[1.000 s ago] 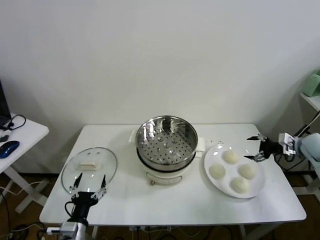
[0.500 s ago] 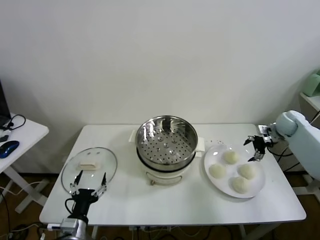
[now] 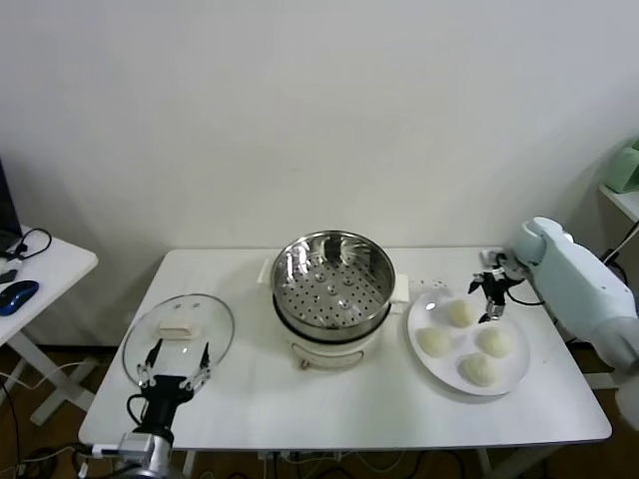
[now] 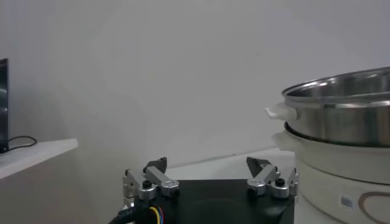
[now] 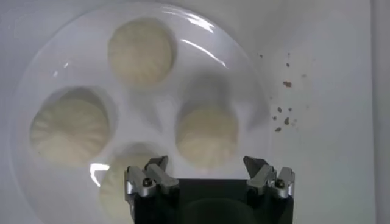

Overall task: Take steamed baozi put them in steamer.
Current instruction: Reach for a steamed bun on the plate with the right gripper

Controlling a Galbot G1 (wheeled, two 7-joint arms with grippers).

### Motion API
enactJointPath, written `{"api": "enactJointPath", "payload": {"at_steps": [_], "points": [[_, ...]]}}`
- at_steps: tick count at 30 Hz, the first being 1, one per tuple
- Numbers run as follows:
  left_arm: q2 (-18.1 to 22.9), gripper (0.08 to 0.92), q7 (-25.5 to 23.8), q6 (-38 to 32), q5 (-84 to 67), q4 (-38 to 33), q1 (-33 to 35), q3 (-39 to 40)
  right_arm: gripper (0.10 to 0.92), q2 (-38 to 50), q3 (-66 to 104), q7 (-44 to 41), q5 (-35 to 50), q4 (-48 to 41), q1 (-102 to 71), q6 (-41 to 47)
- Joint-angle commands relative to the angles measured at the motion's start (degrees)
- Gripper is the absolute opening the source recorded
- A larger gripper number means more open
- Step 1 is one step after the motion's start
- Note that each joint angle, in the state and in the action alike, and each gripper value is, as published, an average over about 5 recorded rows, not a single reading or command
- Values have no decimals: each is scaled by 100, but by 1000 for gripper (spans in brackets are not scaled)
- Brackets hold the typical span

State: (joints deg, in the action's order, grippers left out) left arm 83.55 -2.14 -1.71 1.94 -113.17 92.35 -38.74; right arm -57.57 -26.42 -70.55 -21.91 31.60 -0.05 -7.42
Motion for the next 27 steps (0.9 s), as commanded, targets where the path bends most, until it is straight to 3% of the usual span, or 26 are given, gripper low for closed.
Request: {"api": "enactJointPath", "payload": {"at_steps": [1,12,27], "points": [[-37,823,-6,0,-26,33,10,-16,823,-370,69,55,-225,-399,62,-46],[-33,823,-3,7,-22,38,-21,1,821,-377,144,104,-372,-487,32,-65],[-32,823,-4,1,-20,60,-12,4,708,-402,274,110,-448,-495,-20,-83]]}}
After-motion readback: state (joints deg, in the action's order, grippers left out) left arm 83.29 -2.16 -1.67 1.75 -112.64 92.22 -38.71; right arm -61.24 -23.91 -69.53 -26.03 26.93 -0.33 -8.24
